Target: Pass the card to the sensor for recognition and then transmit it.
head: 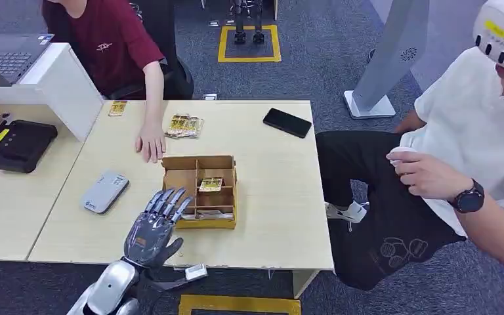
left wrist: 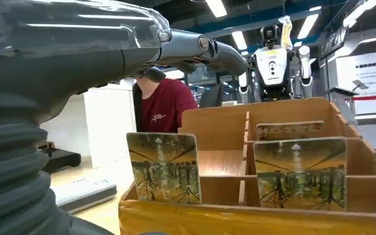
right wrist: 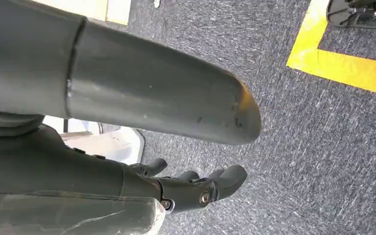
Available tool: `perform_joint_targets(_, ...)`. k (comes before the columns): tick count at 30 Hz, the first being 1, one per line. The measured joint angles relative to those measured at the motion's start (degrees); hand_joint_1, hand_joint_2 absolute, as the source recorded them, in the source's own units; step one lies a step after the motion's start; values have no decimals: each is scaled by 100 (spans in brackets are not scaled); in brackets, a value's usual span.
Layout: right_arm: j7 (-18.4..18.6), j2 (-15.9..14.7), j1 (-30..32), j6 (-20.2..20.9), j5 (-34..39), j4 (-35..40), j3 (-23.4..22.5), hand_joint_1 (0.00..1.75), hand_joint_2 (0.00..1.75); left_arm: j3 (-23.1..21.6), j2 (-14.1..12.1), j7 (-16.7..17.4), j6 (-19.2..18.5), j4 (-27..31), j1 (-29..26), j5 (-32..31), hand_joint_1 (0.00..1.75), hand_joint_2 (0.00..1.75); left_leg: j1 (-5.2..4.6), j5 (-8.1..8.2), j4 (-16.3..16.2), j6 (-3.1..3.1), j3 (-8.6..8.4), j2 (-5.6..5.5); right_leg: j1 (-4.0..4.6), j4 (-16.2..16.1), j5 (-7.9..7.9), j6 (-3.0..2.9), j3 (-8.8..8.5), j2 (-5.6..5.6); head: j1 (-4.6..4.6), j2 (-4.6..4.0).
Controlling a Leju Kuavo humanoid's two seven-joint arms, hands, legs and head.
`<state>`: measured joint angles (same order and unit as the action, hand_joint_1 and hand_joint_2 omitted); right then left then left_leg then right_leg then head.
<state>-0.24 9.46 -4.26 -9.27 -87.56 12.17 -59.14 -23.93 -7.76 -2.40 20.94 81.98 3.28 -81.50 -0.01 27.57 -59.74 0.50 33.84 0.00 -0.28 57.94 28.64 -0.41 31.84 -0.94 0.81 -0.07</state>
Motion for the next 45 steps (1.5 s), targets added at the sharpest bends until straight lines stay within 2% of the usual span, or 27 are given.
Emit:
perform_joint_targets(18, -20, 0, -1, -7, -22, 22, 0, 0, 0, 177, 299, -42, -79, -114, 29, -109, 0, 175, 0, 0, 0, 0, 0, 0, 0, 0, 0, 0, 0, 0, -2, 0)
perform_joint_targets(23, -20, 0, -2, -7, -42, 24, 0, 0, 0, 330, 441, 251, -70, -111, 78, -424, 0, 175, 0, 0, 0, 0, 0, 0, 0, 0, 0, 0, -1, 0, -2, 2)
perform_joint_targets(26, -20, 0, -2, -9, -55, 24, 0, 0, 0, 456, 525, 306, -68, -111, 99, -489, 0, 175, 0, 0, 0, 0, 0, 0, 0, 0, 0, 0, -1, 0, -2, 2)
perform_joint_targets(34, 20, 0, -4, -9, -105, 28, 0, 0, 0, 741, 702, 243, -105, -114, 107, -586, 0, 175, 0, 0, 0, 0, 0, 0, 0, 0, 0, 0, 0, 0, -2, 0)
perform_joint_targets(45, 26, 0, -5, -24, -127, 28, 0, 0, 0, 761, 754, 136, -122, -114, 108, -584, 0, 175, 0, 0, 0, 0, 0, 0, 0, 0, 0, 0, -1, 0, -2, 0)
